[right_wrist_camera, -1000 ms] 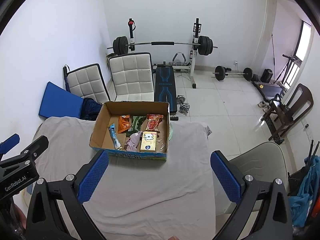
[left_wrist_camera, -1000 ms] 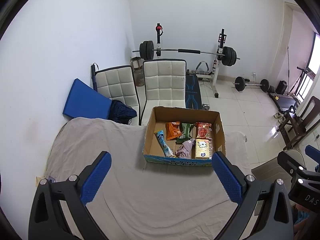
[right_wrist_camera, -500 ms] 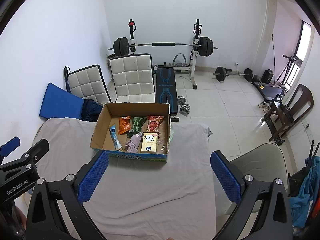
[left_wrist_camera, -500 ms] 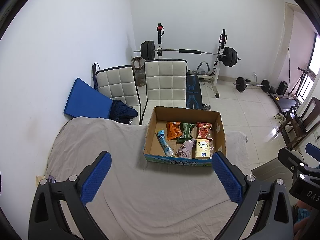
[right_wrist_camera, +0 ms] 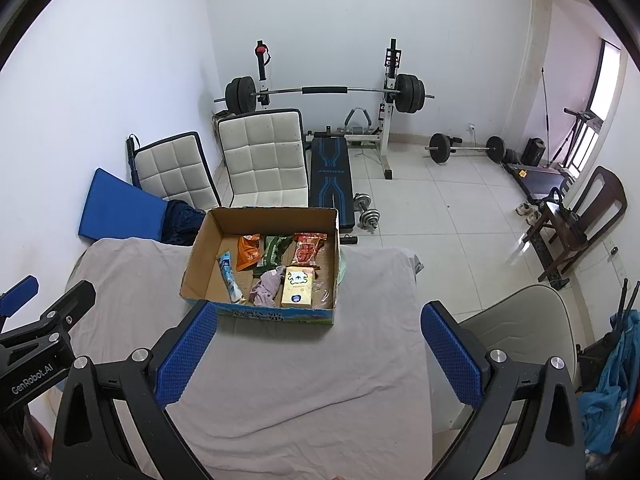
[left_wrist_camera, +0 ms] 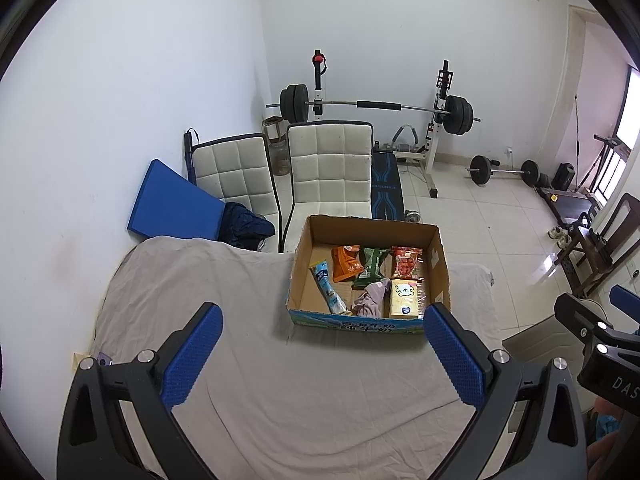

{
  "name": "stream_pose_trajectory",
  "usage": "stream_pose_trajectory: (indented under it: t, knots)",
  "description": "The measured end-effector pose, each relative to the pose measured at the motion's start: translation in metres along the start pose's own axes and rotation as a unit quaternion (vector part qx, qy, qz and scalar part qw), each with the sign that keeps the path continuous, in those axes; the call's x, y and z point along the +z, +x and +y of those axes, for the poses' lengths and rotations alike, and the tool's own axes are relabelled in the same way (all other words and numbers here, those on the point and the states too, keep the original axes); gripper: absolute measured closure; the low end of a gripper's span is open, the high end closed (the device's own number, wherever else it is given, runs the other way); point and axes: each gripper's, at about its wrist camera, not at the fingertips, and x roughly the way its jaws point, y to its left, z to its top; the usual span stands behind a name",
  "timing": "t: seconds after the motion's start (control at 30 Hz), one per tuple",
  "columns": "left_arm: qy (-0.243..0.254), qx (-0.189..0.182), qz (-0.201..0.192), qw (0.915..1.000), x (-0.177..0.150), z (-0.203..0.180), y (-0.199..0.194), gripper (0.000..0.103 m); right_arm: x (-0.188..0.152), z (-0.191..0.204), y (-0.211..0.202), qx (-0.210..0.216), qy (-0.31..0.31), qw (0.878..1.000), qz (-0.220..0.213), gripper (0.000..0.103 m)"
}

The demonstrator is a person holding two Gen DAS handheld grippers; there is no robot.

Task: Organize soft objects

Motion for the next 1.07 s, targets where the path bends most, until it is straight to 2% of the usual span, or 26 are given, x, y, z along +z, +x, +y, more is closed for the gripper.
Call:
stream_pose_trajectory:
  t: [1.07]
  knots:
    - [-0.003,-0.002,-0.001,1.0000,0.0003,-0.0001,-0.0011,0.000,-0.0005,0.0047,-0.0056,0.001,-0.002,1.000,-0.004,0.000]
